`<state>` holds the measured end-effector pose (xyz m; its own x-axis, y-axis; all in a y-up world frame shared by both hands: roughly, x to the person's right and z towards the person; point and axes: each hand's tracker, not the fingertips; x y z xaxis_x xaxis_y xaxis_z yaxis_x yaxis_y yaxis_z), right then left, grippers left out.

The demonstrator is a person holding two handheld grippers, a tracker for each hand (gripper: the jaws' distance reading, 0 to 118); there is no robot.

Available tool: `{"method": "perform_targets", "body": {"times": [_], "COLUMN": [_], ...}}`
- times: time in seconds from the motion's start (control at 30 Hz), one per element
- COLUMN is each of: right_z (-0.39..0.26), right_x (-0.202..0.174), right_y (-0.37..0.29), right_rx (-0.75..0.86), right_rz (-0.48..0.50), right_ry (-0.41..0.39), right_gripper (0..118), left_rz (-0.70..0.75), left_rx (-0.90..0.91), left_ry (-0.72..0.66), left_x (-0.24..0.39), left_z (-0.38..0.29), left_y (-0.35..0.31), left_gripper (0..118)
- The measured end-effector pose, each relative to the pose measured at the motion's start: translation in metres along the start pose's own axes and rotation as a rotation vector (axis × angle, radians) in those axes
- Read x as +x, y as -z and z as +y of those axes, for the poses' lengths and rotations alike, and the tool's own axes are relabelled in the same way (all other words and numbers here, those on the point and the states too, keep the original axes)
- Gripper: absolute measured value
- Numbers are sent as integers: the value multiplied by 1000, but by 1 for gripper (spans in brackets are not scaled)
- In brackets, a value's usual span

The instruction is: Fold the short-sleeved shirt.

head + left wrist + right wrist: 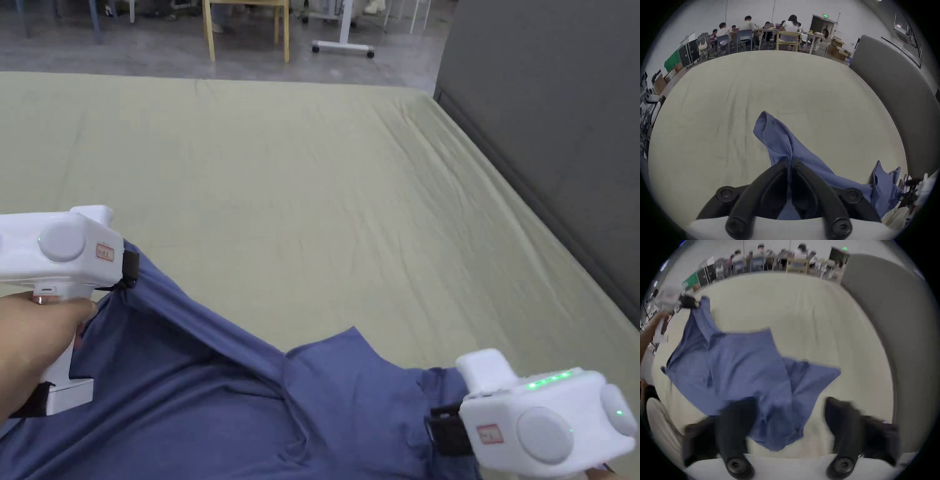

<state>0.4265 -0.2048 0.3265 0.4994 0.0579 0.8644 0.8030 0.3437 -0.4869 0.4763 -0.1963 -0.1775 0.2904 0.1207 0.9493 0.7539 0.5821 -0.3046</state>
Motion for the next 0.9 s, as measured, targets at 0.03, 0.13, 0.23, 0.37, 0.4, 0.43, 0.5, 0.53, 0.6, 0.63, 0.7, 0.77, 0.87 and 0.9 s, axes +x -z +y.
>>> {"method": "perform_targets", "body": {"times": [0.03, 0.13, 0.23, 0.37, 0.4, 0.43, 0.5, 0.53, 0.6, 0.63, 0.7, 0.77, 0.87, 0.9], "right_z": [-5, -16, -21, 9, 20, 31, 59, 72, 106, 122, 158, 196, 254, 273], "right_x": [-2, 0, 13, 14, 13, 12, 16, 20, 34, 37, 41, 43, 47, 50], "right_y": [16, 25, -18, -95, -116, -134, -173, -188, -215, -225, -248, -265, -285, -291], "right_rx": [-9, 12, 250, 397, 445, 482, 565, 602, 657, 681, 725, 731, 758, 745], "right_rz": [39, 54, 84, 33, -28, -55, -98, -124, -174, -204, -248, -235, -333, -314], "right_ry": [10, 24, 163, 69, 25, 5, -26, -36, -48, -46, -59, -55, -42, -14], "right_gripper": [49, 16, 5, 4, 4, 4, 4, 4, 4, 4, 4, 4, 4, 4], "left_rz": [0, 2, 15, 19, 12, 17, 42, 74, 96, 80, 90, 131, 180, 156], "left_rx": [0, -4, 11, 131, 157, 194, 281, 332, 440, 479, 528, 566, 638, 656], "left_ry": [-3, -20, -64, -125, -153, -175, -223, -234, -297, -334, -365, -363, -412, -451], "left_x": [0, -3, -10, -30, -38, -44, -63, -71, -94, -106, -125, -139, -158, -163], "left_z": [1, 0, -1, 22, 32, 40, 62, 71, 91, 101, 121, 140, 158, 161], "left_y": [0, -2, -16, -69, -87, -105, -146, -165, -211, -228, -266, -291, -324, -331], "left_gripper": [0, 0, 0, 0, 0, 0, 0, 0, 0, 0, 0, 0, 0, 0]}}
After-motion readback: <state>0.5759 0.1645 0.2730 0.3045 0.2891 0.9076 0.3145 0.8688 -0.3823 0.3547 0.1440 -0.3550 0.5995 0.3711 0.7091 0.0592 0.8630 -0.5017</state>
